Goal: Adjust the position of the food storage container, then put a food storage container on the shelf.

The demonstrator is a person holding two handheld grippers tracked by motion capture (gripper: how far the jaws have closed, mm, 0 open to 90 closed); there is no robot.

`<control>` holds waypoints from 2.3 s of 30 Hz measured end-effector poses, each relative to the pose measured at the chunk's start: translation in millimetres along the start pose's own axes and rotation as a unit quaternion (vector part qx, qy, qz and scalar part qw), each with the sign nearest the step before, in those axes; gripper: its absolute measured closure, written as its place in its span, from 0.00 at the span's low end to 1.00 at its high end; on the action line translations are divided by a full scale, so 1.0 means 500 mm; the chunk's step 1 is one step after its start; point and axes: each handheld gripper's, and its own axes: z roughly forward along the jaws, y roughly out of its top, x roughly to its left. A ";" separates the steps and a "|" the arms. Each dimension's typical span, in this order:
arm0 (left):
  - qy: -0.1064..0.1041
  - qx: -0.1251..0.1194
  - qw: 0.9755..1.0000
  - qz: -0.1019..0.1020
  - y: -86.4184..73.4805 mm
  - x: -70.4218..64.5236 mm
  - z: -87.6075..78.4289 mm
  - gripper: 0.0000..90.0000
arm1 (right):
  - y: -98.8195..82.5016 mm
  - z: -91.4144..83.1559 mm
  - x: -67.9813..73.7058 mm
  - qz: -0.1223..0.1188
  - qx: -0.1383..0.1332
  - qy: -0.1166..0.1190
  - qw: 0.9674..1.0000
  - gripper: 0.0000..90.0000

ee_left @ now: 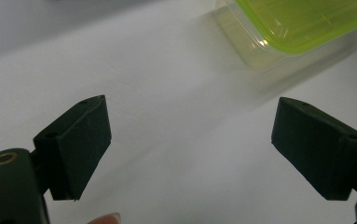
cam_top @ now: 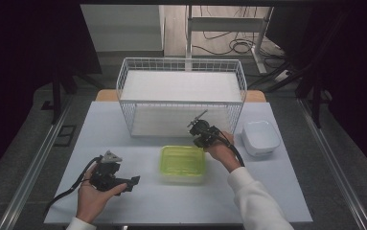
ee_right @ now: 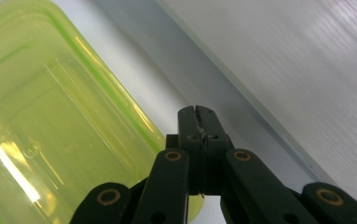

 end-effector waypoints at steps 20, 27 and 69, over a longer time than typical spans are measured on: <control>-0.023 -0.021 0.999 -0.025 0.015 0.010 0.005 0.13 | -0.202 -0.136 -0.007 0.120 -0.144 0.055 0.981 0.54; -0.024 -0.047 0.998 -0.043 0.020 0.015 0.002 0.16 | -0.301 -0.142 -0.003 0.188 -0.184 0.117 0.958 0.28; -0.158 -0.024 0.981 -0.114 0.073 0.017 0.068 0.29 | -0.289 -0.113 -0.001 0.220 -0.169 0.130 0.952 0.37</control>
